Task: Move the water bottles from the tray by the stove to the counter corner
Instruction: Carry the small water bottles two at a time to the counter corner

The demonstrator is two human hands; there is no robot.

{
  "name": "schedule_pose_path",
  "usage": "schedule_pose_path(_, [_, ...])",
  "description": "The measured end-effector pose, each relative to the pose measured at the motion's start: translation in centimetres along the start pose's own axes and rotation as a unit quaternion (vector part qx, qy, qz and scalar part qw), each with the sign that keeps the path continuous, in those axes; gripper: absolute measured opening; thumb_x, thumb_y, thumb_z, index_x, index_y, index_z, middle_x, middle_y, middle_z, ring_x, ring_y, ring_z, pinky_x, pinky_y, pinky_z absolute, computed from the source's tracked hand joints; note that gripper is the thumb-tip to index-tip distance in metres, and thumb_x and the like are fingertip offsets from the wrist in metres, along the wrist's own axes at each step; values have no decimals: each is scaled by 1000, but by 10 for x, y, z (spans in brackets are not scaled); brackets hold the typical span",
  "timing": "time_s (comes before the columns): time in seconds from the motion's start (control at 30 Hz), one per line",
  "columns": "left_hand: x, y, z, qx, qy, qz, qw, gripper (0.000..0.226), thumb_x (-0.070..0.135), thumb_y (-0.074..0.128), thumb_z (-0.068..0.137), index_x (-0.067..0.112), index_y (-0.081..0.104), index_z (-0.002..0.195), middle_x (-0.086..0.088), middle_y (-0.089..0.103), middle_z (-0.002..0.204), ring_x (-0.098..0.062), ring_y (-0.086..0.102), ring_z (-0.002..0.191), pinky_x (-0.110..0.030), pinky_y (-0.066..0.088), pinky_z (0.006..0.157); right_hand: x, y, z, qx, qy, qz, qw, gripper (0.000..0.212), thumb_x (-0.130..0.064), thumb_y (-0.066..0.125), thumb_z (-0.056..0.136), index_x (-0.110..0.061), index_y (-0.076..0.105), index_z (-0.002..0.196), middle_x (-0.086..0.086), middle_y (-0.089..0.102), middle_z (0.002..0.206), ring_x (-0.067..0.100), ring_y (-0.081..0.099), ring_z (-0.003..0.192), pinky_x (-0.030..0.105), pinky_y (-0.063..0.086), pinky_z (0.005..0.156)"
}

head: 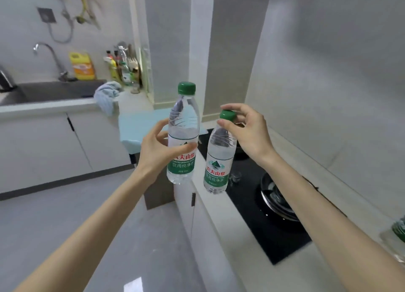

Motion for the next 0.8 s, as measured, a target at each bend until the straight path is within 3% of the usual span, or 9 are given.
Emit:
schedule_pose_path(0.17, [-4,-122,11,58,12,12,998,76,23,94,50,31,57,116,2,73,99,-6,72,84,-15,54,64,-35,117,28,-62,-28,41,997,30,-12,76,82,-18,66,110,0,71,103,11,68,95,20,55,83])
schedule_pose_path(0.27, [-4,-181,11,91,18,33,995,86,38,88,41,27,58,121,-1,74,100,-10,72,86,-17,56,66,-53,174,40,-87,-41,65,993,33,-12,76,82,-13,66,113,2,72,102,13,68,94,20,54,83])
schedule_pose_path(0.4, [-9,-267,8,155,13,56,986,86,42,88,41,30,58,121,1,74,102,-13,72,90,-25,57,73,-82,254,54,-122,-67,90,986,33,-13,76,82,-13,66,113,3,72,101,12,68,91,19,54,82])
schedule_pose_path(0.57, [-13,-362,-3,231,5,74,970,81,26,93,49,30,57,121,-2,73,102,-16,72,90,-24,56,72,-115,353,69,-178,-93,136,970,34,-12,76,81,-10,66,114,7,72,99,12,69,87,29,58,83])
schedule_pose_path(0.7, [-19,-429,-10,300,-4,87,950,81,33,93,45,33,58,118,-3,74,103,-18,71,92,-32,57,78,-138,428,81,-222,-118,159,955,34,-11,76,81,-8,66,114,-5,69,95,15,69,89,32,59,82])
schedule_pose_path(0.8, [-28,-474,-9,339,-13,94,936,74,20,93,55,31,57,119,-5,73,104,-19,71,93,-35,58,78,-153,482,91,-255,-133,178,941,34,-12,76,82,-8,66,115,0,70,99,15,69,92,27,58,81])
Point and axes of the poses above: each hand's wrist, its own z-axis towards the middle knuckle, its own y-axis out of the palm, x = y × z, the point moved 5 cm from there along z, towards the middle knuckle
